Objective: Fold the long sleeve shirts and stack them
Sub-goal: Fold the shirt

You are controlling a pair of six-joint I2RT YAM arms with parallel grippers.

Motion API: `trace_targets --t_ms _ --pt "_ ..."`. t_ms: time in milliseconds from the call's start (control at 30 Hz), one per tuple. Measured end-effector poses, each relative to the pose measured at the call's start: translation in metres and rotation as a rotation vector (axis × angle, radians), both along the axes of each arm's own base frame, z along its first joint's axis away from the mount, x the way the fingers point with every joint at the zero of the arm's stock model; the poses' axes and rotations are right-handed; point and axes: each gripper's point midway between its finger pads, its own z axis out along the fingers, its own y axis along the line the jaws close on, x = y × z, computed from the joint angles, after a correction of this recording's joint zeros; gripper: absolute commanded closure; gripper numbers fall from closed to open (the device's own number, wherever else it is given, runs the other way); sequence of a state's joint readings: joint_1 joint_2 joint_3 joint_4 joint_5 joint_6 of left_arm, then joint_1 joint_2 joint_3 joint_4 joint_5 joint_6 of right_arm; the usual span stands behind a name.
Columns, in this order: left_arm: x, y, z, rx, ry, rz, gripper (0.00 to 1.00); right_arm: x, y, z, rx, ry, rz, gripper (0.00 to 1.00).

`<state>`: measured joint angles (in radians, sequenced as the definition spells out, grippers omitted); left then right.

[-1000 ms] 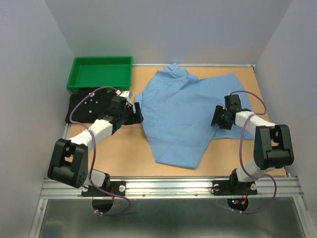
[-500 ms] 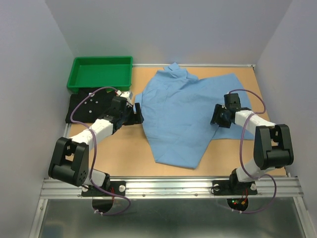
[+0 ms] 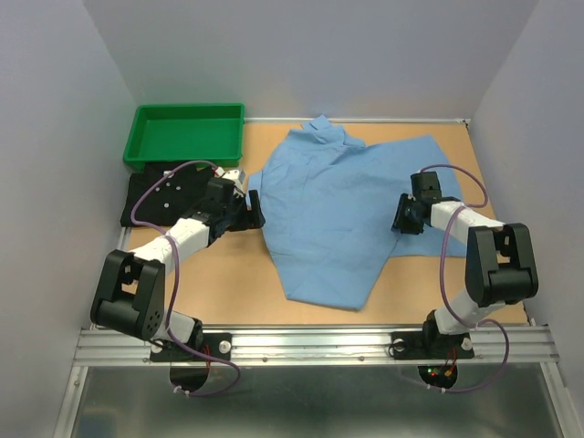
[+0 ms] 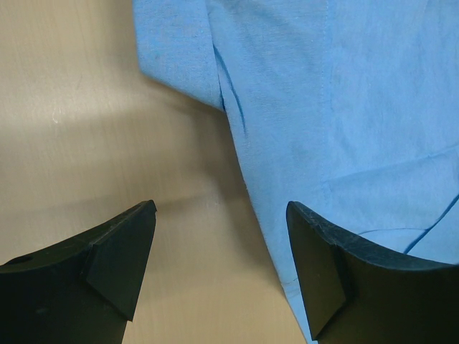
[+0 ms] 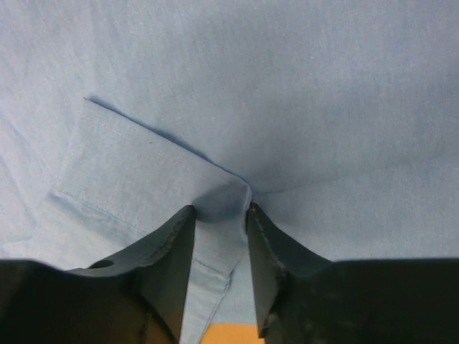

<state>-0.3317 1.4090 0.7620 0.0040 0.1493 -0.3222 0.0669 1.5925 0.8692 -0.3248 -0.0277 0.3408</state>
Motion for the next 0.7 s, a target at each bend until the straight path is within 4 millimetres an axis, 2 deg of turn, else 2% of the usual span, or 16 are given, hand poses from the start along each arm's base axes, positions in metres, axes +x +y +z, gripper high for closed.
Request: trace_targets --t_ms 67,100,200,333,400,500,533,600,700 --pt "0.0 0.0 0.0 0.001 0.001 0.0 0.15 0.0 -0.004 -0.001 -0.017 0.0 -0.013 0.76" --pt "0.0 0.0 -0.001 0.001 0.002 0.0 0.15 0.0 -0.006 -0.001 -0.027 0.001 -0.022 0.87" --pt "0.0 0.0 -0.001 0.001 0.002 0.001 0.15 0.001 -0.009 -0.002 -0.043 0.001 -0.036 0.99" --pt "0.001 0.001 0.0 0.004 0.001 0.003 0.15 0.001 -0.01 0.006 -0.043 -0.02 -0.037 0.99" --pt "0.002 0.001 0.0 0.005 -0.002 0.007 0.15 0.004 -0.005 0.025 -0.019 -0.073 -0.026 0.99" --pt "0.003 0.003 0.0 0.013 -0.005 0.015 0.15 0.006 0.001 0.065 0.022 -0.184 -0.015 1.0" --pt "0.003 0.003 0.0 0.016 -0.004 0.019 0.15 0.004 0.003 0.085 0.04 -0.242 -0.02 1.0" --pt "0.003 0.005 0.0 0.02 -0.002 0.029 0.15 -0.005 0.003 0.114 0.064 -0.326 -0.043 1.0" --pt "0.002 0.009 -0.003 0.03 0.012 0.053 0.16 -0.029 0.0 0.134 0.093 -0.374 -0.095 1.0"
